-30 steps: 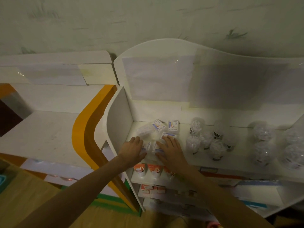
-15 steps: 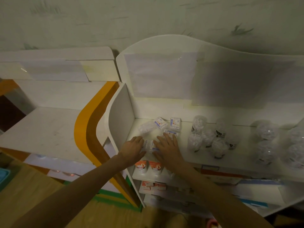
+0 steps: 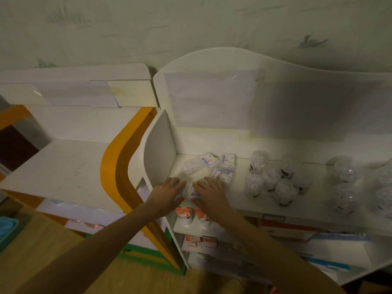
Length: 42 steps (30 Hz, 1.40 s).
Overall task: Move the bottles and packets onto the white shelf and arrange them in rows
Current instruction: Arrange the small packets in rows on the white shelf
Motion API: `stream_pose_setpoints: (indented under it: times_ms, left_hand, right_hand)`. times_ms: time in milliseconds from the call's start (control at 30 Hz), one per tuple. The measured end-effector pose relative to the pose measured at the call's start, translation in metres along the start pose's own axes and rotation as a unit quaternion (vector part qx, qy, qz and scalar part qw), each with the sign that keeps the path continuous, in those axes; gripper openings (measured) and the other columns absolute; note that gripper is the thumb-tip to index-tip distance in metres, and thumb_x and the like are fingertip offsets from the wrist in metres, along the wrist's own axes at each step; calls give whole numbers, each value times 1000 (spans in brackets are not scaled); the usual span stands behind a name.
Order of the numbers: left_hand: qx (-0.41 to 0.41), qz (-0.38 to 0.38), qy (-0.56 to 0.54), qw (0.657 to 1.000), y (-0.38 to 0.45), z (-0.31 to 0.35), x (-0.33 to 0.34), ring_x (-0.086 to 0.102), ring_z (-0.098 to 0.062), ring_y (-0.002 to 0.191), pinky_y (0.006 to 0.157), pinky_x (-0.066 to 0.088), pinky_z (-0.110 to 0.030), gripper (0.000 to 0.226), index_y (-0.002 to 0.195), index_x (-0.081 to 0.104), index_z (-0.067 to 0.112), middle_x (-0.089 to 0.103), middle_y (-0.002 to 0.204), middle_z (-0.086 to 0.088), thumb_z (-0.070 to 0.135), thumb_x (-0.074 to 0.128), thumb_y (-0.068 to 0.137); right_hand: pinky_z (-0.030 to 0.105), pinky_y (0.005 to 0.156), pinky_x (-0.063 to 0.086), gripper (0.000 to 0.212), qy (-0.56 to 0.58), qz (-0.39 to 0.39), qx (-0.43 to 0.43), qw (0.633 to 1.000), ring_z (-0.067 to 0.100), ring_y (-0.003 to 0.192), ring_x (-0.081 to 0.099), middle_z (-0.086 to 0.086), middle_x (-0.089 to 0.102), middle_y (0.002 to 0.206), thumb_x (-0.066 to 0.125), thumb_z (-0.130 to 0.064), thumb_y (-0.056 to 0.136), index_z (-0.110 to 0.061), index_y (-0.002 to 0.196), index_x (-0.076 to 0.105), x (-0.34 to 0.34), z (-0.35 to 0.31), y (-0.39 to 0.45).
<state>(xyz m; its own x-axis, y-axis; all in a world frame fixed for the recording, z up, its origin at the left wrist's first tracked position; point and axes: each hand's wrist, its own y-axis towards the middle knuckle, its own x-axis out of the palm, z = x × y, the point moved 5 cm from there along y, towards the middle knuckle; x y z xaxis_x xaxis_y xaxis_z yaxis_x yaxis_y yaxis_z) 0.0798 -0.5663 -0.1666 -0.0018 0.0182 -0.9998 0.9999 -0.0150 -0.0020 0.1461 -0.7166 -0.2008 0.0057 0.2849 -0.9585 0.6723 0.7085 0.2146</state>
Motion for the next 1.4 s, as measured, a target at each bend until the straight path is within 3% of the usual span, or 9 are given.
stream_pose_setpoints:
  times_ms: [167,367,700,867,1000,1167,1400]
  left_hand:
    - [-11,-9,5,1000,-3,-6,0,42,-21,131,96,46,-34,63,150,34,25,42,147,-2,49,54,95]
    - [-24,-28,3,999,-7,-10,1,34,-24,140,103,45,-39,66,154,27,26,32,156,-4,46,52,97]
    - [-42,-46,-31,998,-8,-7,4,18,-26,148,116,34,-44,81,155,22,23,20,161,-5,42,63,87]
    - [-50,-5,-67,996,2,-4,-9,17,-25,149,119,21,-45,74,153,27,24,22,162,-3,41,57,87]
    - [-73,17,-94,993,15,-5,-15,25,-25,147,116,29,-46,59,150,32,27,24,161,-1,45,50,97]
    - [-78,1,-93,993,41,-5,-21,36,-27,139,109,40,-43,56,146,38,23,27,160,-4,46,50,97]
    - [-67,-27,-56,996,72,0,-26,38,-28,136,110,38,-44,60,146,37,19,32,155,-7,47,52,95]
  right_hand:
    - [61,112,28,49,6,-6,4,1000,32,127,52,3,64,128,62,-48,88,-22,130,61,2,-7,6]
    - [49,119,13,52,41,-40,9,998,25,137,38,1,48,145,49,-45,98,-22,144,44,-5,-19,7]
    - [49,118,17,62,22,-60,8,998,29,140,33,6,41,148,46,-51,97,-18,148,35,-8,-22,5]
    - [48,121,16,77,66,-18,47,997,30,146,25,9,33,155,12,-60,89,-16,150,32,-22,-9,2]
    - [46,121,14,57,67,-1,97,993,28,147,22,8,30,157,40,-45,100,-16,149,33,-31,19,1]
    - [46,121,14,52,43,-15,133,990,26,146,23,4,30,157,36,-46,102,-20,147,36,-33,42,0]
    - [36,107,39,42,71,-53,112,990,20,135,36,0,43,148,41,-39,101,-20,139,48,-36,54,3]
